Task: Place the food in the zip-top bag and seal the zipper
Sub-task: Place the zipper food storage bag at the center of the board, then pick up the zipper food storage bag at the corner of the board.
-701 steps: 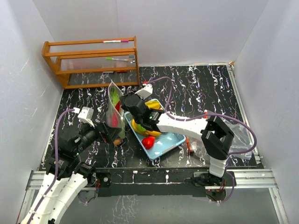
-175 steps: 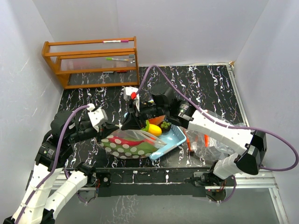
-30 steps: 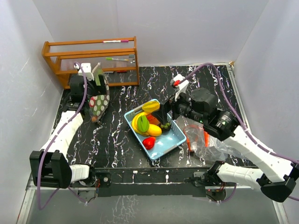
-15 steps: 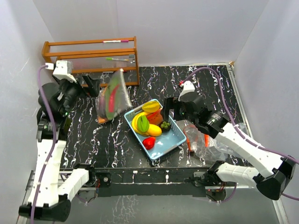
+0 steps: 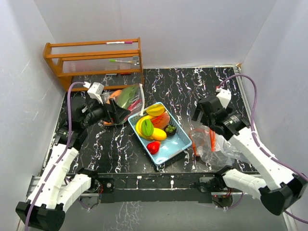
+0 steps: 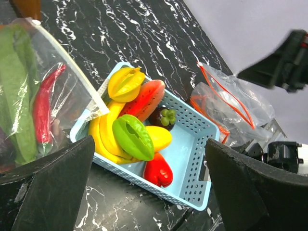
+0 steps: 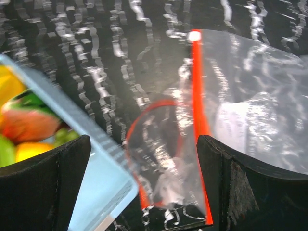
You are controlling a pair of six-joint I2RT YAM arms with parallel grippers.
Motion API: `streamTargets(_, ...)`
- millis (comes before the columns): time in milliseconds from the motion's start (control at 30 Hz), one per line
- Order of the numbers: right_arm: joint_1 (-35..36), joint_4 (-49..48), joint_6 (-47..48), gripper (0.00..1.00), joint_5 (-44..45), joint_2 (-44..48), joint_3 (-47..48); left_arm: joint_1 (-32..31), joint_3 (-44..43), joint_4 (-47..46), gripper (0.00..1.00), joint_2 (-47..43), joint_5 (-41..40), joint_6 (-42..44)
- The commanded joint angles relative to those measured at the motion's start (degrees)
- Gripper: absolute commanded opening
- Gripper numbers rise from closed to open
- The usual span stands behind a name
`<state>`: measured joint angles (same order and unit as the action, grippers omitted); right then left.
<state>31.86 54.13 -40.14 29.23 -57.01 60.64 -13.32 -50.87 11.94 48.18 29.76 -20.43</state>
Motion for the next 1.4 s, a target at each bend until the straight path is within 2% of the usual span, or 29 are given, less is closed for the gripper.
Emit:
streamTargets(0,-8.95,1.93,1.63,0.96,1.86,-2.72,0.07,-2.67,-0.68,0.29,0.97,-4.16,-1.22,0.91)
streamTargets(133,-14.14,0.92,3.79,0.91,1.73,-1.37,-0.82,-4.49,-0.04,-0.16,0.97,-6.20,-1.84,0.42)
streamTargets(200,-15.69,-0.20,5.03,0.86,-0.38,-0.90,-1.15,-4.89,0.34,0.15,0.97,-7.08,-2.13,0.21)
streamTargets(300,-19.58,-2.63,7.28,0.86,-9.72,-2.17,-2.25,-5.20,1.00,0.45,0.97,-8.04,-2.33,0.38)
streamTargets(433,-20.31,-0.78,6.85,0.90,-7.80,-4.68,-4.32,-5.36,1.44,0.16,0.97,-8.81,-2.30,-0.11)
streamTargets(667,-22.39,-2.25,6.64,0.87,-10.81,-4.18,-8.82,-5.31,2.32,-1.62,0.97,-9.45,-2.14,-1.28)
streamTargets(700,-22.55,-2.29,6.53,0.85,-10.50,-4.50,-9.13,-5.31,2.59,-1.91,0.97,-9.66,-1.89,-1.50)
streamTargets(767,-22.92,-3.22,6.56,0.69,-11.21,-4.85,-10.40,-5.38,3.04,-1.90,0.97,-10.03,-1.61,-1.63)
streamTargets(800,-22.98,-3.90,6.50,0.67,-11.90,-4.89,-11.20,-5.42,3.18,-1.58,0.97,-10.20,-1.67,-1.57)
streamTargets(1033,-23.86,-5.25,4.92,0.63,-12.73,-5.47,-12.68,-5.76,2.80,-0.59,0.97,-10.63,-2.08,-0.84)
streamTargets(1100,-24.07,-5.11,4.88,0.58,-12.40,-6.23,-12.80,-5.81,2.24,-0.52,0.97,-10.95,-2.18,-0.79)
streamTargets(1367,-24.38,-3.20,4.66,0.49,-9.49,-13.45,-12.06,-5.82,3.10,-1.97,0.97,-13.66,-1.97,-2.37)
